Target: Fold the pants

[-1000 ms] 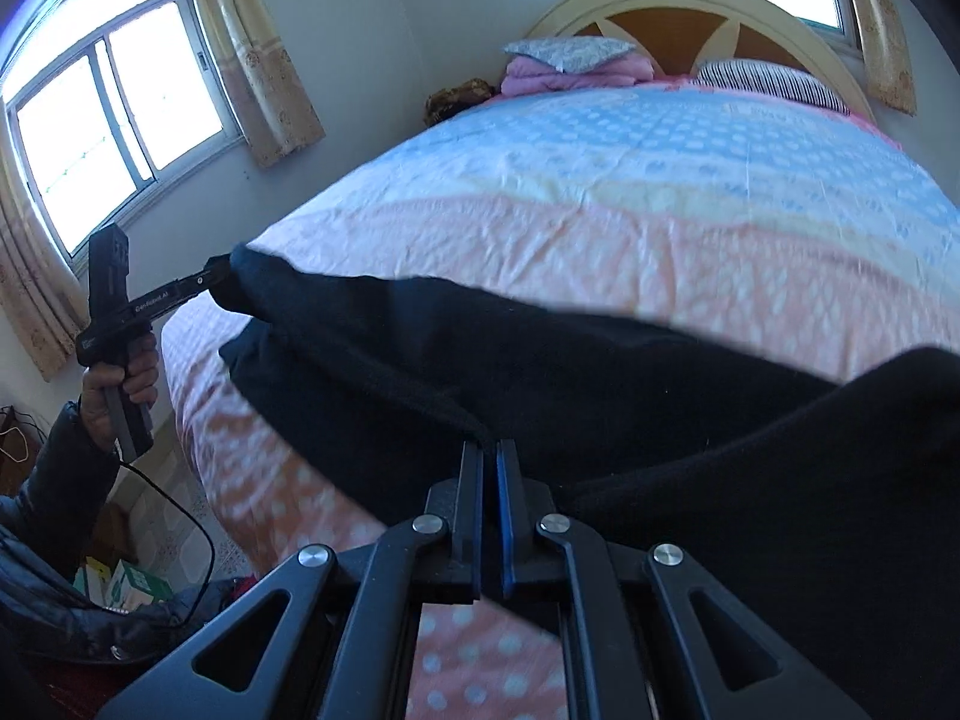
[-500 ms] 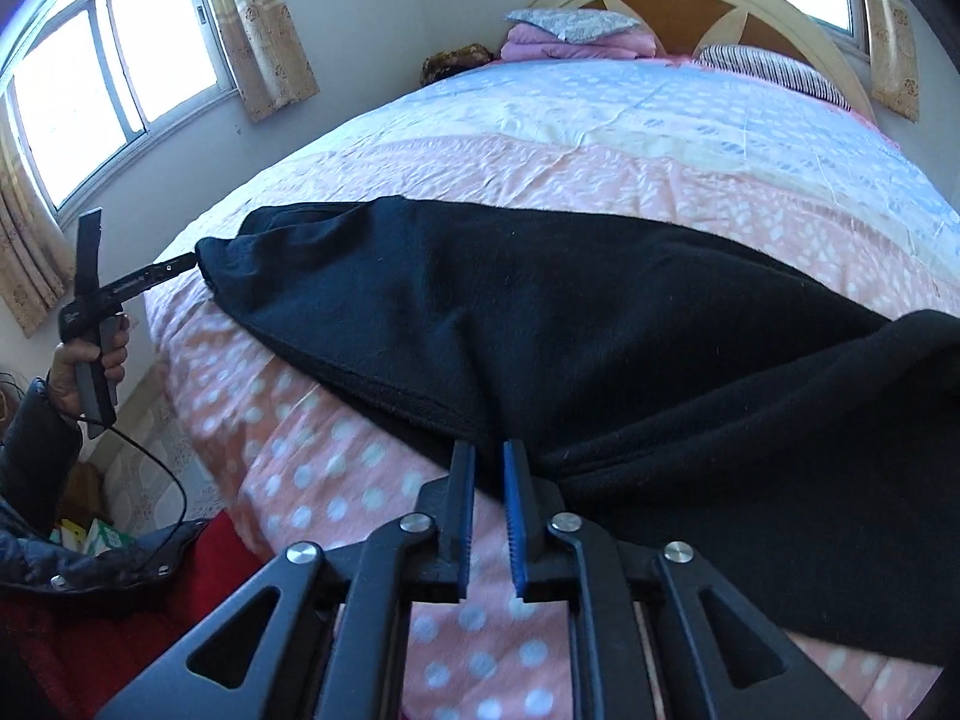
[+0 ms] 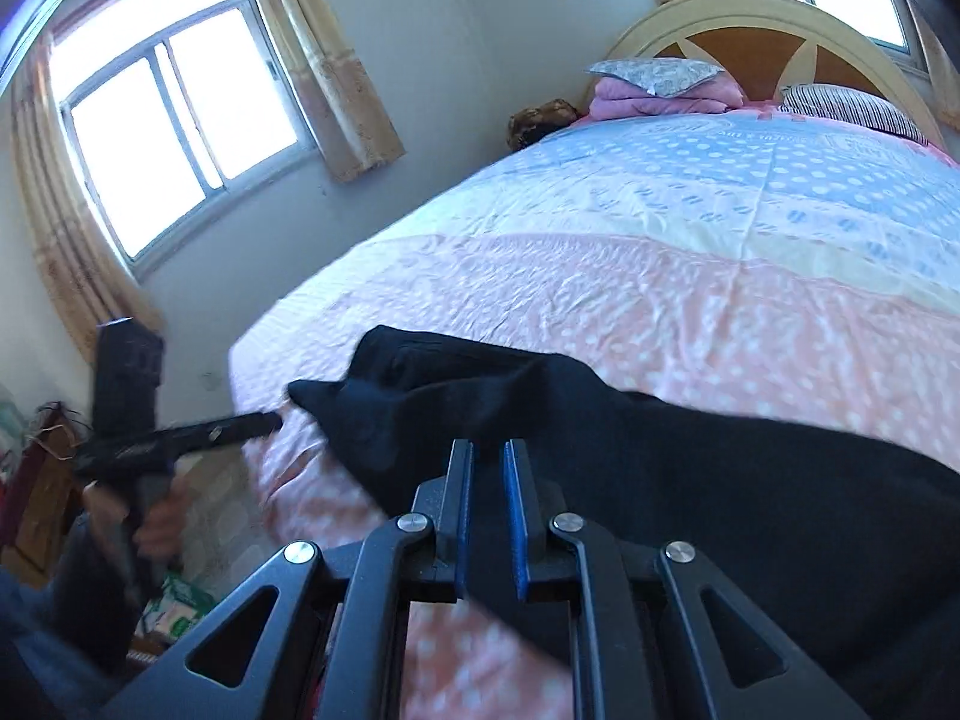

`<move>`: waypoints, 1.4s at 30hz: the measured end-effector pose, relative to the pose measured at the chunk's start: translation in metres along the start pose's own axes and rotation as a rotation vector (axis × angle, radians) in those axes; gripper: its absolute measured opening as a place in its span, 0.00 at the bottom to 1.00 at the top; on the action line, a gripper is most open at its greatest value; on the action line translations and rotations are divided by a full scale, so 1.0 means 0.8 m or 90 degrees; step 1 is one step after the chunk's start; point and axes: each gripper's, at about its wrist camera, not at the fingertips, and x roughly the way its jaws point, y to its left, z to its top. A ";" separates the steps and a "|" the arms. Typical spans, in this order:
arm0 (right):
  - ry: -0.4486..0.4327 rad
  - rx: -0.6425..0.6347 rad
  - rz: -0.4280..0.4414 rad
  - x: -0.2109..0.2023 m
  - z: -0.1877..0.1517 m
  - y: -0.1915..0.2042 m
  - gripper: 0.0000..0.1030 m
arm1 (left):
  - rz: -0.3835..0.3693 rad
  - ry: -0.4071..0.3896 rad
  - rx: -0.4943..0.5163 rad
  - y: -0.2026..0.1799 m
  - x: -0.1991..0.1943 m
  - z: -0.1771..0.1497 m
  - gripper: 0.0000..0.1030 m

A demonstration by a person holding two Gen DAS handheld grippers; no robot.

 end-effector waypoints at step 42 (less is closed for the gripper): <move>-0.029 0.154 0.130 0.017 -0.032 -0.011 0.65 | 0.238 -0.194 0.168 -0.036 0.014 0.023 0.60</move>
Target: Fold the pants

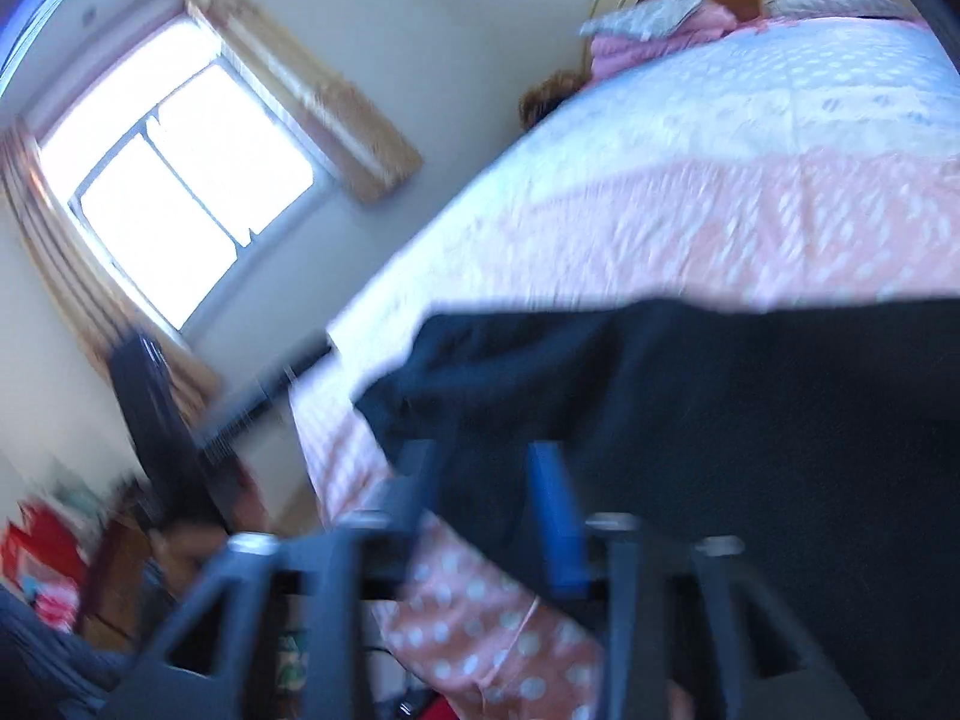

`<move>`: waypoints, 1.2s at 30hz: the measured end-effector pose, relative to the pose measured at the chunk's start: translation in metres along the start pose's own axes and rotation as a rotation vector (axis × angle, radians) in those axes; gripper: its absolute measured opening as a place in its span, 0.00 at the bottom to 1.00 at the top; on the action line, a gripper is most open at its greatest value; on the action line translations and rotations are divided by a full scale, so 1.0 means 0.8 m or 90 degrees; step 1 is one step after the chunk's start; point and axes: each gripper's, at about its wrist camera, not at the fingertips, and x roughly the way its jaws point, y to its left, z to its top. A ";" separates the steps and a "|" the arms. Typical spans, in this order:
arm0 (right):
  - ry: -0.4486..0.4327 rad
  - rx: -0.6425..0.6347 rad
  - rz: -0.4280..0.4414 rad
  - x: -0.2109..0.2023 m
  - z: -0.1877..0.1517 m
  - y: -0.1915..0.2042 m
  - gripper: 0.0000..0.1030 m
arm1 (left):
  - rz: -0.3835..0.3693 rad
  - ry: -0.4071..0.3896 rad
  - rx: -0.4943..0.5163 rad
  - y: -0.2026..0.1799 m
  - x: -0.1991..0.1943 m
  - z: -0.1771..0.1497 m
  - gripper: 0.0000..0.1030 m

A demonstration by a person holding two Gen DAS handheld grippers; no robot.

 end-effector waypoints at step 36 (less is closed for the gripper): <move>0.058 0.028 -0.051 0.077 0.108 -0.096 0.83 | 0.116 0.060 0.074 -0.047 0.057 -0.057 0.67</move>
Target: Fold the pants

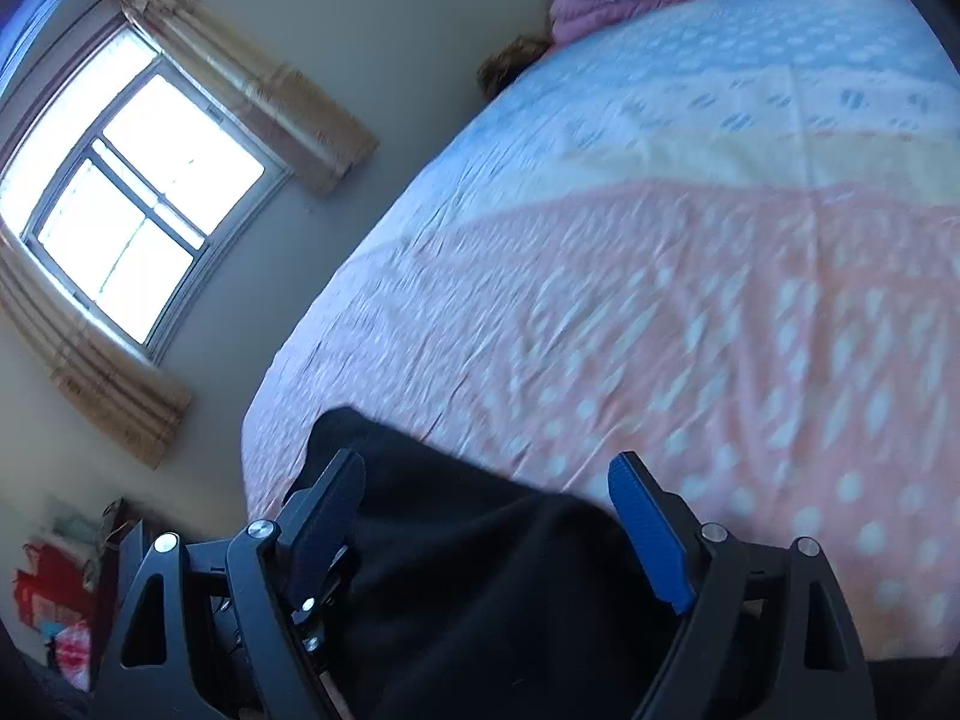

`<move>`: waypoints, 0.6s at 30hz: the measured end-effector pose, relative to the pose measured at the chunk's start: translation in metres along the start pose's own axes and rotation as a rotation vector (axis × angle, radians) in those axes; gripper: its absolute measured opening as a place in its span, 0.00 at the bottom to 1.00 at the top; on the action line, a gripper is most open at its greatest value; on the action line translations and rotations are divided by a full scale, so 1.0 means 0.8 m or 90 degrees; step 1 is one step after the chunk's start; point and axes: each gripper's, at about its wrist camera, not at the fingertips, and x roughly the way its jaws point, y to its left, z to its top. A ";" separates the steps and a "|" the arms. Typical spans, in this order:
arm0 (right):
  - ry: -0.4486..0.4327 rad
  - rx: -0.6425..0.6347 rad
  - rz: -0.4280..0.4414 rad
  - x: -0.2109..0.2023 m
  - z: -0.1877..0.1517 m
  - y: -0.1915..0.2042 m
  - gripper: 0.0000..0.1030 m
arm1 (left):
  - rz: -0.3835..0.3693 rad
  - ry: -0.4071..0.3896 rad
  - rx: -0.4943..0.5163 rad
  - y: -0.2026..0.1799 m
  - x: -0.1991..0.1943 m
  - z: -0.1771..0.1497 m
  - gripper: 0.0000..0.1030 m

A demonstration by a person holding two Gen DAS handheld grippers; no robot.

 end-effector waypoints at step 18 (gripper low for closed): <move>0.249 -0.183 -0.067 0.003 -0.062 0.061 0.83 | -0.003 -0.002 -0.003 -0.001 -0.001 0.000 0.68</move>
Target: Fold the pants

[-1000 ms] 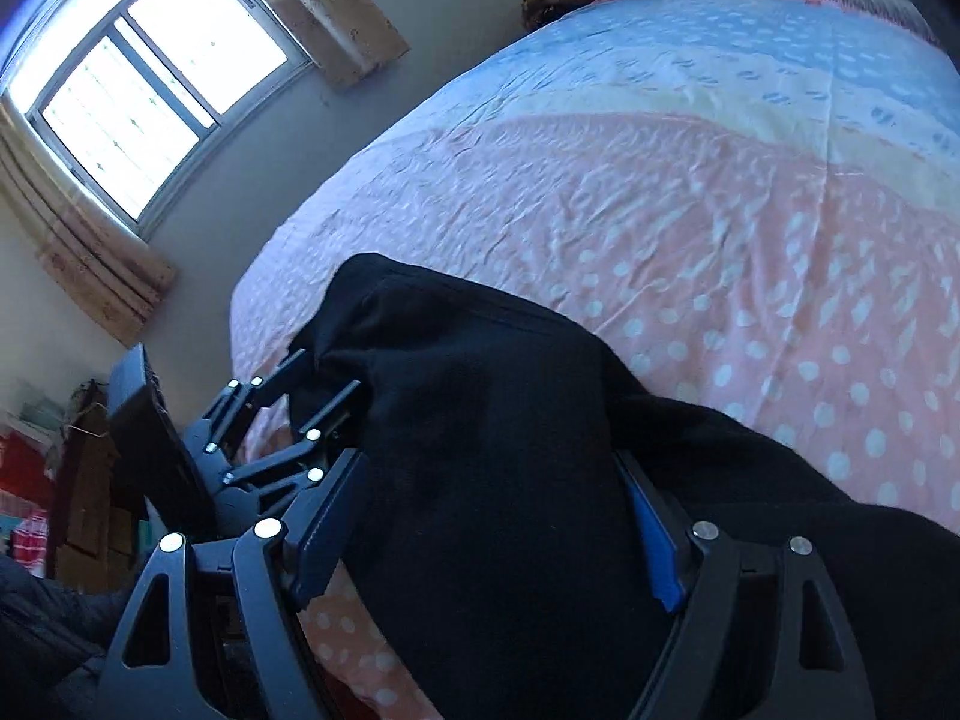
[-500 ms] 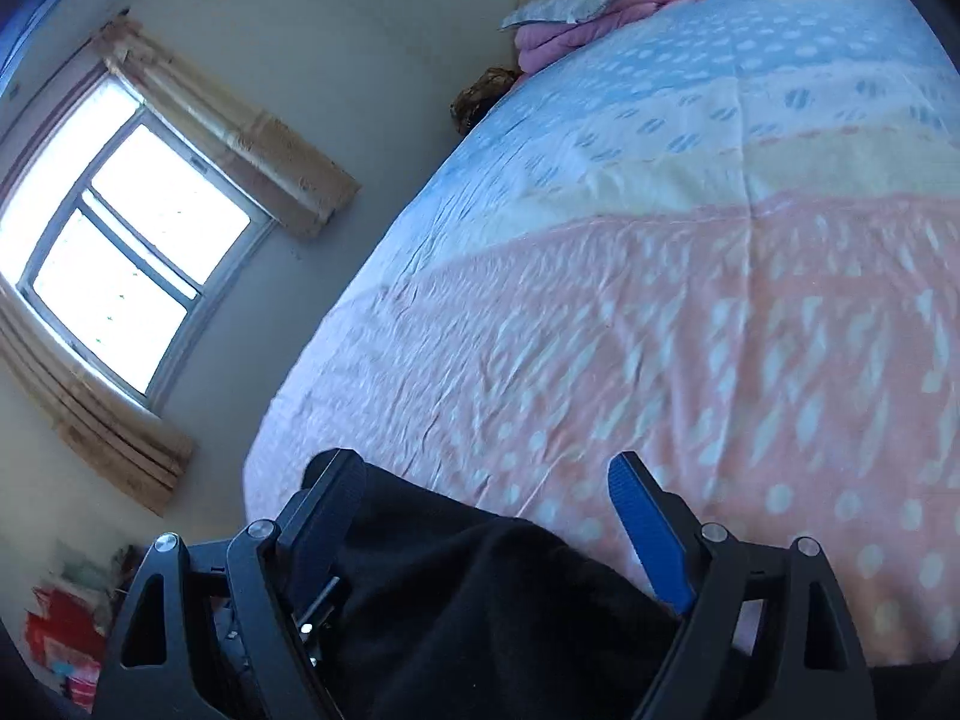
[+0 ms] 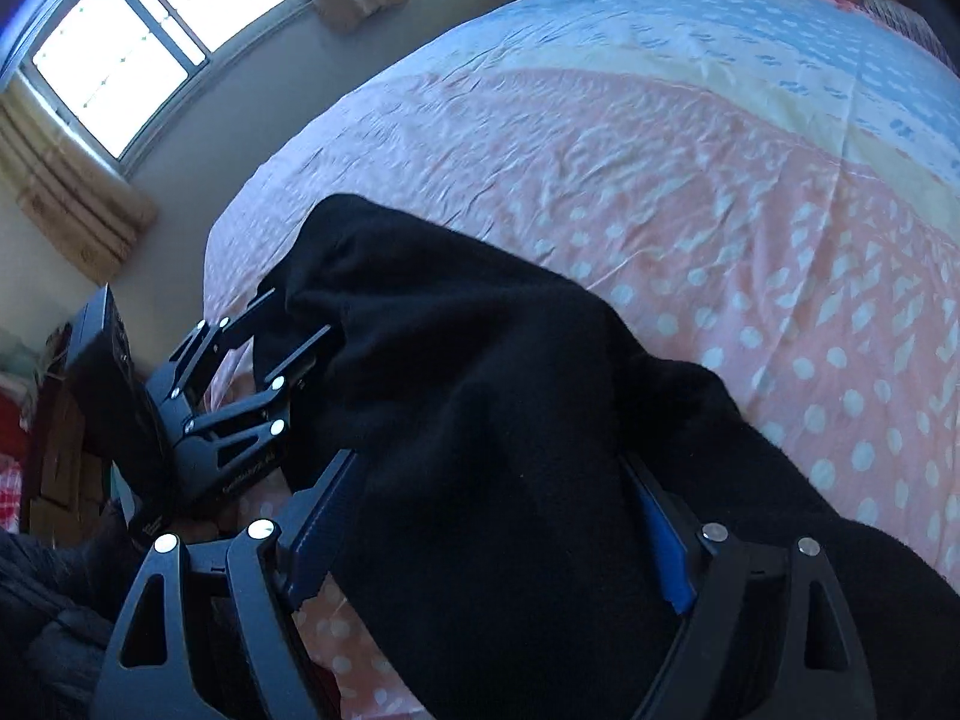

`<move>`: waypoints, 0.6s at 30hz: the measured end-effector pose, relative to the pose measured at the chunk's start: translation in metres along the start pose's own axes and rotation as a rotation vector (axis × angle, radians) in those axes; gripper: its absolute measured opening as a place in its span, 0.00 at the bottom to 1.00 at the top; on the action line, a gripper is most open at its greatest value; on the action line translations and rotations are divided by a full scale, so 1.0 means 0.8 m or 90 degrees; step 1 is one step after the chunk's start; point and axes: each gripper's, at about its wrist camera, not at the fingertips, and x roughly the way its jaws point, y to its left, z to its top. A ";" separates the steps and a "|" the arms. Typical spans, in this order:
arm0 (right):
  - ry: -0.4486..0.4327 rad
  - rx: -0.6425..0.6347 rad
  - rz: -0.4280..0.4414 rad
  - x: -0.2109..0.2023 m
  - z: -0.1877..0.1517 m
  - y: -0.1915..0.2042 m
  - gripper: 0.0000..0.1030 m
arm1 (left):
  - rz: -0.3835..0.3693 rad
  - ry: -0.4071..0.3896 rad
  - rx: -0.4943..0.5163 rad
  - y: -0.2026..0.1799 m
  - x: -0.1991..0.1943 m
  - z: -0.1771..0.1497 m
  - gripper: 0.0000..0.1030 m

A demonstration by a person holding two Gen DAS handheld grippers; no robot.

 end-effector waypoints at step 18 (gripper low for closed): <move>0.060 0.016 0.070 0.000 0.006 -0.025 0.83 | -0.006 0.000 -0.004 0.002 0.000 0.002 0.68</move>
